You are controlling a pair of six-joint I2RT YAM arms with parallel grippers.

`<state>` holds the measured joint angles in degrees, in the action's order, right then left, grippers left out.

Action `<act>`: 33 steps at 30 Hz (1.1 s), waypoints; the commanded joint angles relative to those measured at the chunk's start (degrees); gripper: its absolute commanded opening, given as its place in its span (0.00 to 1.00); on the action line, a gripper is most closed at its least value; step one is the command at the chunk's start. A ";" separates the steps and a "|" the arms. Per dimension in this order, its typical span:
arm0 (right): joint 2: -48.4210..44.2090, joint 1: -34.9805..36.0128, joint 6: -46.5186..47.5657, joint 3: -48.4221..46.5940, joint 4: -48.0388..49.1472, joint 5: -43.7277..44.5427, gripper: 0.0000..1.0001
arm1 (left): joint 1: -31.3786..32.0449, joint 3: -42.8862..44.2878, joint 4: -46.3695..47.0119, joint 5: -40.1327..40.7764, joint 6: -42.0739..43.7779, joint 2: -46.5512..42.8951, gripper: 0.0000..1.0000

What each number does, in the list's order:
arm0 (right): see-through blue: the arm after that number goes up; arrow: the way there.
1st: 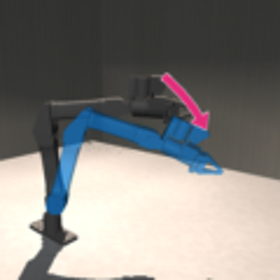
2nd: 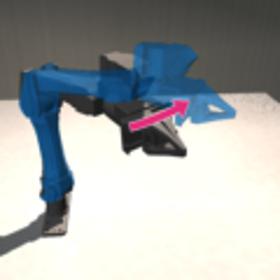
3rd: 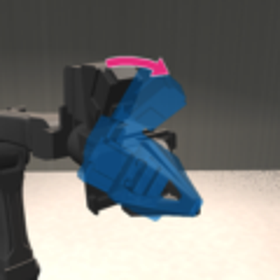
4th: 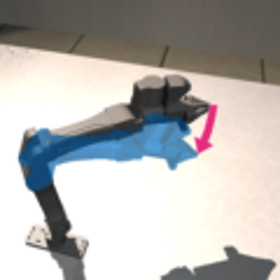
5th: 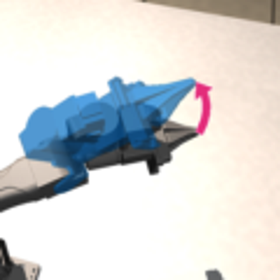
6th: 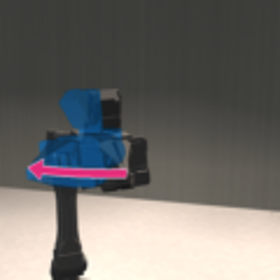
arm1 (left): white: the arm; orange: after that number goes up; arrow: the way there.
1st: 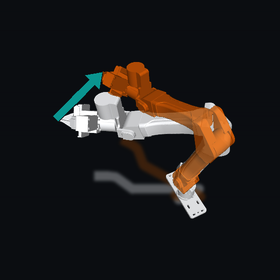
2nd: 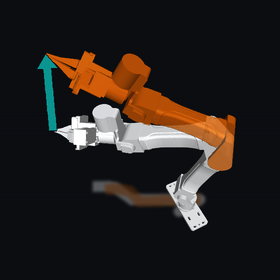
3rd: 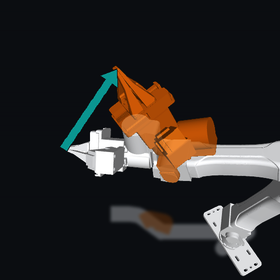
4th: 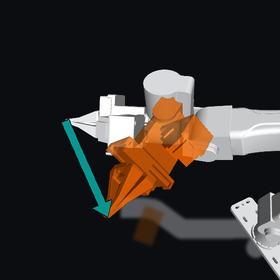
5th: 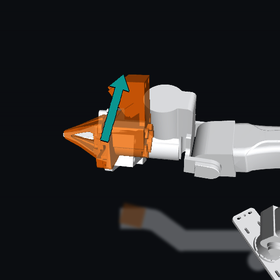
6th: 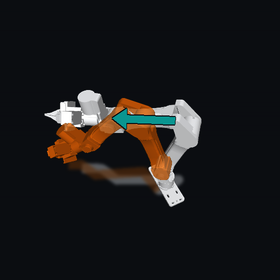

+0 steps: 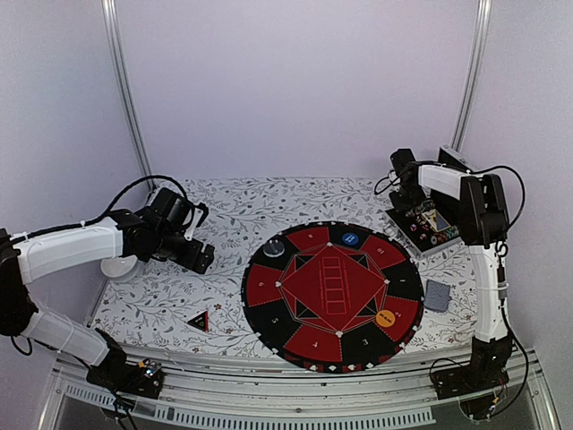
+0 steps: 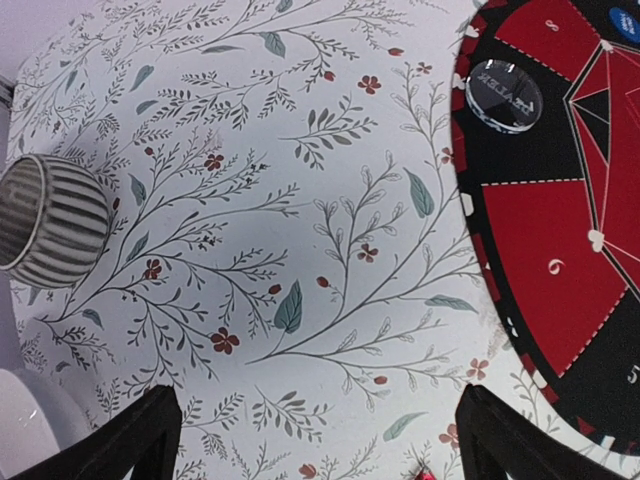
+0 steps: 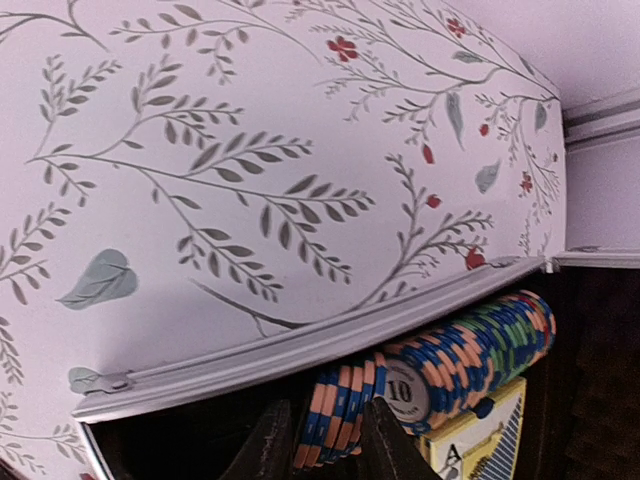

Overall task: Distribute texas hold em gaming equipment
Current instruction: Pick up the pile of poker chips from the chip case.

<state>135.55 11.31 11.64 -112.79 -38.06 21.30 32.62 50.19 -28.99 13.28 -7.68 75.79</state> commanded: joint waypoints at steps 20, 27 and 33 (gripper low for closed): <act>2.40 -2.31 -1.35 -0.24 -1.41 -6.73 0.32 | -0.81 -0.93 1.48 -1.56 0.56 -1.13 0.98; 3.32 -2.96 -1.47 -0.97 -1.55 -9.32 0.34 | -0.81 -0.80 1.40 -1.43 0.56 -0.69 0.98; 2.97 -2.95 -2.86 -0.63 -2.05 -11.80 0.34 | -0.89 -0.80 1.38 -1.54 0.55 -0.60 0.98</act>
<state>136.27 9.19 11.11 -113.95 -37.71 11.51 32.45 49.98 -28.56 12.27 -7.68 75.75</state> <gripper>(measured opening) 0.336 0.982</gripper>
